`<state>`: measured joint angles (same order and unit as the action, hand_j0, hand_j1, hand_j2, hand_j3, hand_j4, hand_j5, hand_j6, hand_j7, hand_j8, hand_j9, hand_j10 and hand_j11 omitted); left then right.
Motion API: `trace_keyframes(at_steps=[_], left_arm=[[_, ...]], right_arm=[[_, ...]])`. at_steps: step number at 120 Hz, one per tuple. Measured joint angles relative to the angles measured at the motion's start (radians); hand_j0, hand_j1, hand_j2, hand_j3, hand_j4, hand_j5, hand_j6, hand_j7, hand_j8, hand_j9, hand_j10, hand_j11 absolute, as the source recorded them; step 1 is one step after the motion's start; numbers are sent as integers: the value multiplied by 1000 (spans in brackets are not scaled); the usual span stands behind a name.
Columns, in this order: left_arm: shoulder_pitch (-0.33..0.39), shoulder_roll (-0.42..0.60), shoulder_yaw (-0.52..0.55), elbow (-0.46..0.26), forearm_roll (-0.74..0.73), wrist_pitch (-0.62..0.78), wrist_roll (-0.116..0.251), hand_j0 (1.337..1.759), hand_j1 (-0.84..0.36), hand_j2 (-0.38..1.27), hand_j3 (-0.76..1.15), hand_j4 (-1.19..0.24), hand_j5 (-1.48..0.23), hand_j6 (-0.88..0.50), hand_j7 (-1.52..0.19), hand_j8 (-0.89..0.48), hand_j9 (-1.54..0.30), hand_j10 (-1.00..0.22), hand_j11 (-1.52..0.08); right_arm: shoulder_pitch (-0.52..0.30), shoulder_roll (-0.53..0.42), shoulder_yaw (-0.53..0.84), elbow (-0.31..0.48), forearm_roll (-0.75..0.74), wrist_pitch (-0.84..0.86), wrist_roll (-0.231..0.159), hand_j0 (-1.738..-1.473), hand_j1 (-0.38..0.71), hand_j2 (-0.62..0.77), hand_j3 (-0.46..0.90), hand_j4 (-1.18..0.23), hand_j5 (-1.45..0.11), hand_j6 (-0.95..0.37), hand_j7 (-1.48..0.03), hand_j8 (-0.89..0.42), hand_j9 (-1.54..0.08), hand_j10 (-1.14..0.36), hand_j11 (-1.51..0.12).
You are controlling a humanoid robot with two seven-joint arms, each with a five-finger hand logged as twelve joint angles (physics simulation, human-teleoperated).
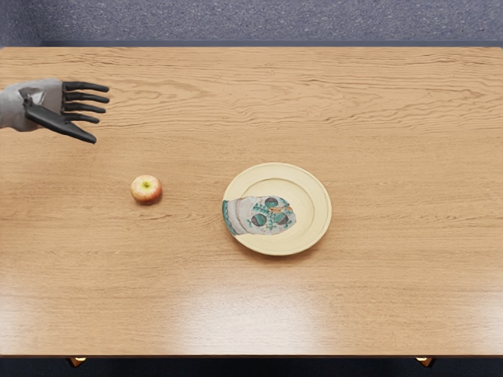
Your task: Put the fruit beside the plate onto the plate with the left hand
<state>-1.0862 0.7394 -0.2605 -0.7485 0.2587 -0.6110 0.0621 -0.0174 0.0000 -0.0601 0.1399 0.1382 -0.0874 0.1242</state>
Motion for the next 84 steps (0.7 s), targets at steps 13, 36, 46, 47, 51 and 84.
trace_keyframes(at_steps=[13,36,46,47,51,84], left_arm=[[-3,0,5,-4,3,0,0,1658,55,51,0,-248,-321,-248,-321,-247,-321,-247,-321],[13,227,7,-287,66,0,51,1658,55,51,0,-248,-321,-248,-321,-248,-321,-247,-320],[24,283,8,-478,166,84,62,1658,55,52,0,-248,-321,-248,-321,-248,-321,-248,-321],[27,283,8,-493,177,98,63,1658,55,52,0,-248,-321,-248,-321,-248,-321,-248,-321],[40,285,9,-548,221,159,68,1658,55,52,0,-249,-321,-249,-321,-249,-321,-248,-321],[120,271,15,-791,504,760,269,1658,56,53,0,-251,-321,-252,-321,-252,-321,-251,-321]], right_arm=[[1,0,-1,0,0,0,1,-1658,-308,-7,0,-35,-45,-35,-45,-35,-45,-35,-45],[3,0,0,-1,0,0,1,-1658,-308,-7,0,-35,-45,-35,-45,-35,-45,-35,-45],[3,0,0,-1,0,0,0,-1658,-308,-7,0,-35,-45,-35,-45,-35,-45,-35,-45],[3,0,0,-1,0,0,0,-1658,-308,-7,0,-35,-45,-35,-45,-35,-45,-35,-45],[3,0,0,0,0,0,0,-1658,-308,-7,0,-35,-45,-35,-45,-35,-45,-35,-45],[5,0,0,0,0,0,0,-1658,-308,-7,0,-35,-45,-35,-45,-35,-45,-35,-45]])
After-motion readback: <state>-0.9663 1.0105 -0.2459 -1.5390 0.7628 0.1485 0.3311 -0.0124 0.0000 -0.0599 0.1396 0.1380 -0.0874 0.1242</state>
